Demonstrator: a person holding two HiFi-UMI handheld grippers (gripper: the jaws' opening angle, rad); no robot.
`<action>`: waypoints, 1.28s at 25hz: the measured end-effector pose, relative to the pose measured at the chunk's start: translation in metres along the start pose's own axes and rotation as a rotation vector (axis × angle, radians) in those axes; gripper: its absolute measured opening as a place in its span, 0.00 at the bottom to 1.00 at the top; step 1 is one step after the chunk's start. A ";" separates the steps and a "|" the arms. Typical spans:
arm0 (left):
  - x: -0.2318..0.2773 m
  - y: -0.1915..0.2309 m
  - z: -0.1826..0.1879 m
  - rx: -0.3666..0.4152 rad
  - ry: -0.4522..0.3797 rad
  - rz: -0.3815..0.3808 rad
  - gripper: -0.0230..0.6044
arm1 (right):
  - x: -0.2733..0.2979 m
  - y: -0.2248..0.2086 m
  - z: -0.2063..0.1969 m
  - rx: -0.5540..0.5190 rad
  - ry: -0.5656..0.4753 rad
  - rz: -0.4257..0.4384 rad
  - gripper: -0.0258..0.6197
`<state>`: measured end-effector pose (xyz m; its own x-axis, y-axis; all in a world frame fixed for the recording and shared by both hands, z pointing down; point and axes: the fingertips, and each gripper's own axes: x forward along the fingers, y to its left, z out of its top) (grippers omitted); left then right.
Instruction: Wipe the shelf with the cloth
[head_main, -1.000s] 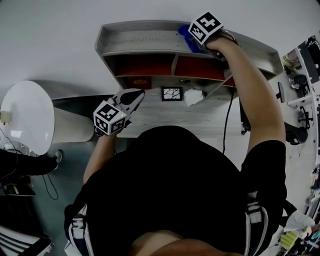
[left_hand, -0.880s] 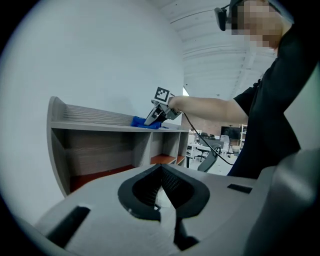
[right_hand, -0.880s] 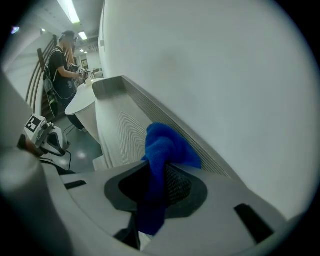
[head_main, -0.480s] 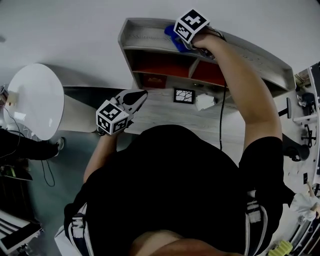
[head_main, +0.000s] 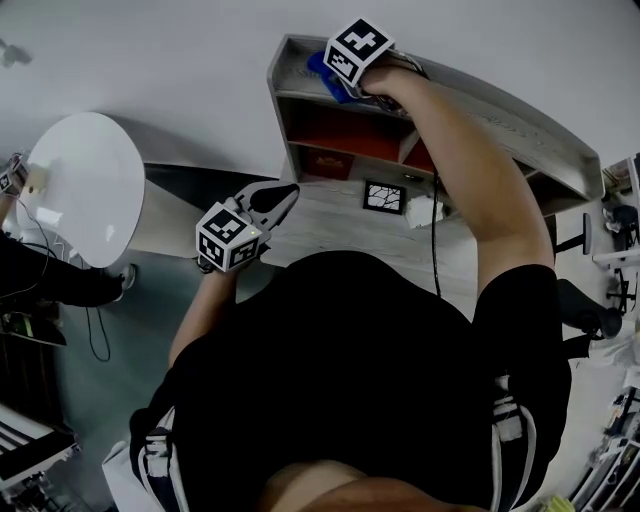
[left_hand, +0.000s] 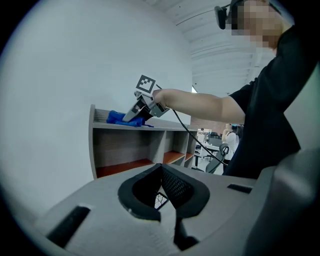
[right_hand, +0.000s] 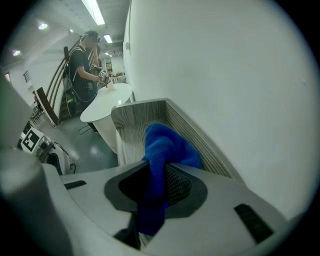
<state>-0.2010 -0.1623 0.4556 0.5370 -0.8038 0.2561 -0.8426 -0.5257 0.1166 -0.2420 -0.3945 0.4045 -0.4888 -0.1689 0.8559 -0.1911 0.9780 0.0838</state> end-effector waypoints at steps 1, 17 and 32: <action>-0.003 0.001 -0.001 0.000 0.003 0.004 0.06 | 0.003 0.004 0.005 -0.001 -0.003 0.007 0.17; -0.028 0.007 -0.002 -0.007 -0.015 0.050 0.06 | 0.025 0.035 0.044 -0.043 -0.028 0.018 0.17; -0.028 0.003 -0.002 0.005 -0.017 0.043 0.06 | 0.021 0.030 0.038 0.029 -0.114 0.020 0.17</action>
<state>-0.2186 -0.1412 0.4511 0.5012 -0.8302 0.2440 -0.8646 -0.4922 0.1014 -0.2905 -0.3732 0.4053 -0.5861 -0.1634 0.7936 -0.2041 0.9776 0.0506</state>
